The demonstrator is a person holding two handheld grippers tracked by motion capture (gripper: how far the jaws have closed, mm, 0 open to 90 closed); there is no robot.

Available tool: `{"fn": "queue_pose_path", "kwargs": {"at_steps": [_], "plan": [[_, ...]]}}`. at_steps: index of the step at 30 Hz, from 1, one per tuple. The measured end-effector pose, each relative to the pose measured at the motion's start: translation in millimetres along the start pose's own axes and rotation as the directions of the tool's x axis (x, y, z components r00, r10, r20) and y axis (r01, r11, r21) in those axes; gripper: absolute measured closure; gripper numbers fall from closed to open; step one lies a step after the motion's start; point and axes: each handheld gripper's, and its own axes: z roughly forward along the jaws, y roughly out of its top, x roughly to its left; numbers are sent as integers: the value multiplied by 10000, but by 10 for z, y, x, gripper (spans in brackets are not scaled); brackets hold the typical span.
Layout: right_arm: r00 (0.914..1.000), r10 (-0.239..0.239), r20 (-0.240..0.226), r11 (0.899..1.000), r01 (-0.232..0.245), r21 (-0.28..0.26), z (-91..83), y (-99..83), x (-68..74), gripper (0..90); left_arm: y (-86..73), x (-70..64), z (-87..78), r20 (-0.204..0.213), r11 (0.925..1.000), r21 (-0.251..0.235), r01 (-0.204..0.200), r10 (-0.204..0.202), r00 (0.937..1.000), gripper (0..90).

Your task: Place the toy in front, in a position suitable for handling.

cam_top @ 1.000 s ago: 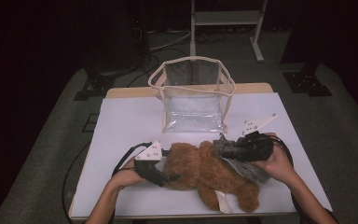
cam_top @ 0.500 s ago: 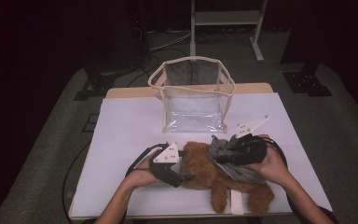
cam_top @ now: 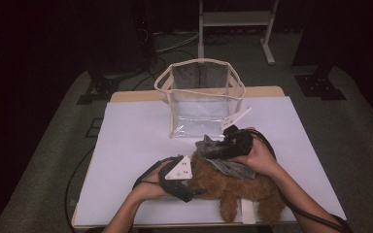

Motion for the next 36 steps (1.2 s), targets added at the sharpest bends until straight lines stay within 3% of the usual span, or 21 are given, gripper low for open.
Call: {"fn": "queue_pose_path", "kwargs": {"at_steps": [5, 10, 11, 20, 23, 26, 27, 29, 33, 36], "plan": [[9997, 150, -213, 9997, -145, 206, 167, 105, -60, 707, -22, -31, -14, 31, 9998, 92, -149, 149, 9999, 231], [9996, 234, -169, 9994, -230, 242, 120, 72, -64, 708, -26, -19, -23, -43, 9996, 154, -246, 247, 9997, 241], [9999, 95, -62, 9997, -94, 204, 51, 27, -26, 709, -31, 3, -20, -33, 10000, 71, -47, 47, 10000, 241], [9996, -104, 259, 9999, 106, -63, -269, -294, 220, 710, -28, 130, -2, -226, 9995, 13, 322, -322, 9992, 240], [9989, -206, 431, 9997, 212, -134, -361, -430, 356, 709, -17, 207, 10, -419, 9966, -165, 805, -811, 9958, 240], [9977, -369, 567, 9992, 377, -140, -362, -454, 425, 708, -7, 248, 17, -583, 9949, -223, 984, -996, 9933, 240], [9960, -510, 731, 9986, 519, -100, -329, -447, 469, 707, 9, 289, 18, -766, 9917, -319, 1244, -1265, 9890, 240], [9943, -634, 859, 9979, 641, -49, -305, -436, 474, 707, 14, 305, 15, -872, 9904, -356, 1339, -1365, 9868, 240], [9858, -717, 1521, 9970, 751, -164, -248, -375, 355, 713, -8, 345, -65, -1043, 9869, -551, 1514, -1565, 9822, 240], [9849, -580, 1628, 9975, 636, -292, -250, -356, 271, 714, -43, 347, -86, -1056, 9891, -417, 1409, -1446, 9838, 241]]}}
